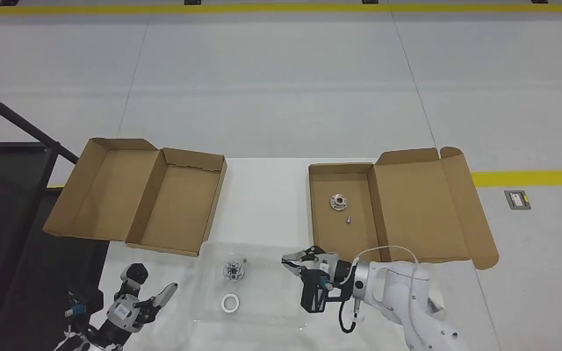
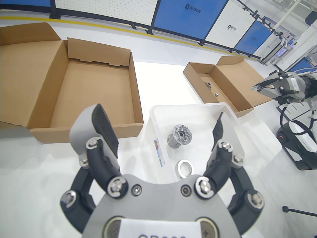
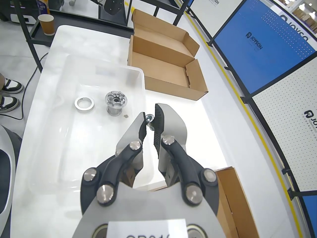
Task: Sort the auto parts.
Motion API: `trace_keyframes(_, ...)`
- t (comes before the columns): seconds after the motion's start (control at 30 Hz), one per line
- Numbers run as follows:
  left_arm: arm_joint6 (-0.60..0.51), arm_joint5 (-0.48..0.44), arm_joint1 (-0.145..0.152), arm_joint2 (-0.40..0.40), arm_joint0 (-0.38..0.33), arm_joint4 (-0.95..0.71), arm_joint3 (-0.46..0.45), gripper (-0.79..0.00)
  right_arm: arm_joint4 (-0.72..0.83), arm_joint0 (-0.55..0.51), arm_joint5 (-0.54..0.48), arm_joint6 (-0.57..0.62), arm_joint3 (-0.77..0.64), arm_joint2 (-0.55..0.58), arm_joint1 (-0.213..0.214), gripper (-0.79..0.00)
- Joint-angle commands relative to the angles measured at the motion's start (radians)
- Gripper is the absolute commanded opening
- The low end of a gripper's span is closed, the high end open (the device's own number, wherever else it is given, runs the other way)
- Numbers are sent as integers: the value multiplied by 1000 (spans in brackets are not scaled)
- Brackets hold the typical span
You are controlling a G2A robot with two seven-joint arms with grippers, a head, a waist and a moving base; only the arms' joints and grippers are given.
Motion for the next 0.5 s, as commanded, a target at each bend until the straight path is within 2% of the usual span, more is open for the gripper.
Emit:
trace_keyframes(0.0, 0, 0, 0, 0, 0, 0, 0, 0, 0, 0, 0, 0, 0, 0, 0, -785)
trace_keyframes(0.07, 0, 0, 0, 0, 0, 0, 0, 0, 6, -10, 15, 49, 11, -11, -2, -785)
trace_keyframes(0.17, 0, 0, 0, 0, 0, 0, 0, 0, 69, -1, 38, 35, 10, -6, -6, -785)
trace_keyframes(0.37, 0, 0, 0, 0, 0, 0, 0, 0, 162, -34, 124, -219, 11, 69, 5, -785)
trace_keyframes(0.47, 0, 0, 0, 0, 0, 0, 0, 0, 200, -54, 132, -364, 12, 99, 11, -785)
